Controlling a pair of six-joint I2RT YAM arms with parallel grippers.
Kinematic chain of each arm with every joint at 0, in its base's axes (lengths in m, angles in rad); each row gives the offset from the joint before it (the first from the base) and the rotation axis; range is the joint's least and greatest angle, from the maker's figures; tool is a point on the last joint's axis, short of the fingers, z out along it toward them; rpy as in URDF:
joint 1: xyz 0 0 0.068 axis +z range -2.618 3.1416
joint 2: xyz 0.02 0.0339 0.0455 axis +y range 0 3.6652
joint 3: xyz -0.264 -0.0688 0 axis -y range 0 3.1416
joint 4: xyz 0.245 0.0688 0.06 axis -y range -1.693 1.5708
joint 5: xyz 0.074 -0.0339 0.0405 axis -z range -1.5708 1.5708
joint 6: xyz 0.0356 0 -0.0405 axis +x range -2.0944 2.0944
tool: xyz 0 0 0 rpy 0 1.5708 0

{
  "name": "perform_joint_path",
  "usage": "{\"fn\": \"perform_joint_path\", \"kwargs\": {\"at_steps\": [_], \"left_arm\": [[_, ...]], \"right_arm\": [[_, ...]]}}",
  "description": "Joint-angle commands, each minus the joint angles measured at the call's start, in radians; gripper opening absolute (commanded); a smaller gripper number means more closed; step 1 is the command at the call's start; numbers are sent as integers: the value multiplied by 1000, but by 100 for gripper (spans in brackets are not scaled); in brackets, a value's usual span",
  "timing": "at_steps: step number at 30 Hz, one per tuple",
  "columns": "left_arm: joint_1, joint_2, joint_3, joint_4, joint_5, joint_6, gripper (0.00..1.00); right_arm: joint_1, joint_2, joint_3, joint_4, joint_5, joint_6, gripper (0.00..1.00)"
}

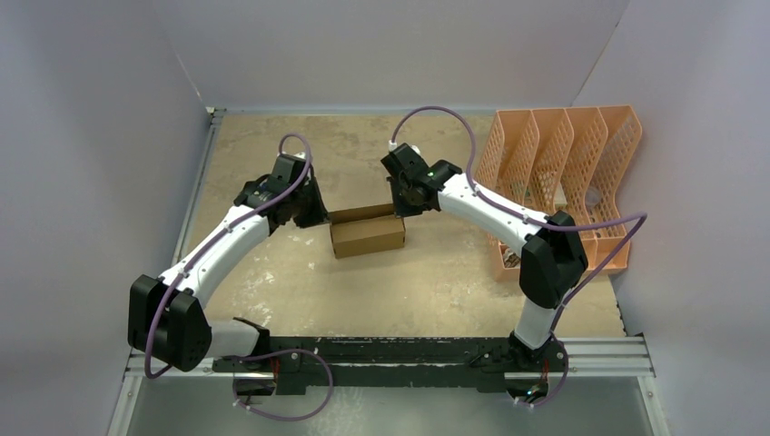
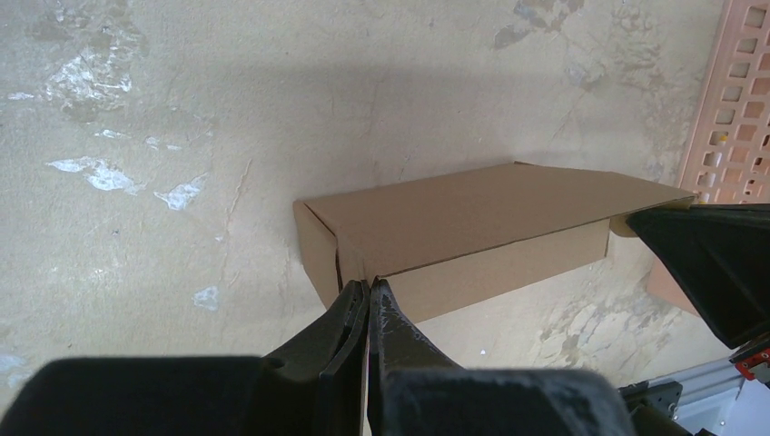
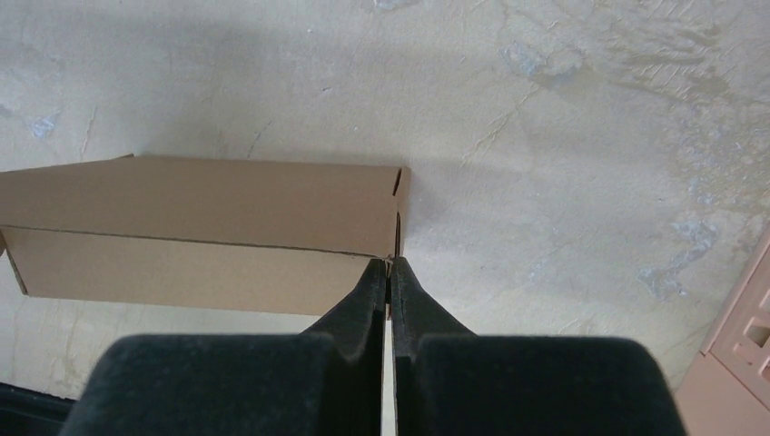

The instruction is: Fold the paper box

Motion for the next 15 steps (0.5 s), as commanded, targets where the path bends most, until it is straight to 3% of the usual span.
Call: {"fn": "perform_joint_path", "kwargs": {"at_steps": [1,15], "left_arm": [[-13,-12,1,34,8,23,0],[-14,-45,-61,57,18,39,0]], "right_arm": [[11,-20,-29,34,-13,36,0],[10,-66,-120,107,19,-9,0]]}}
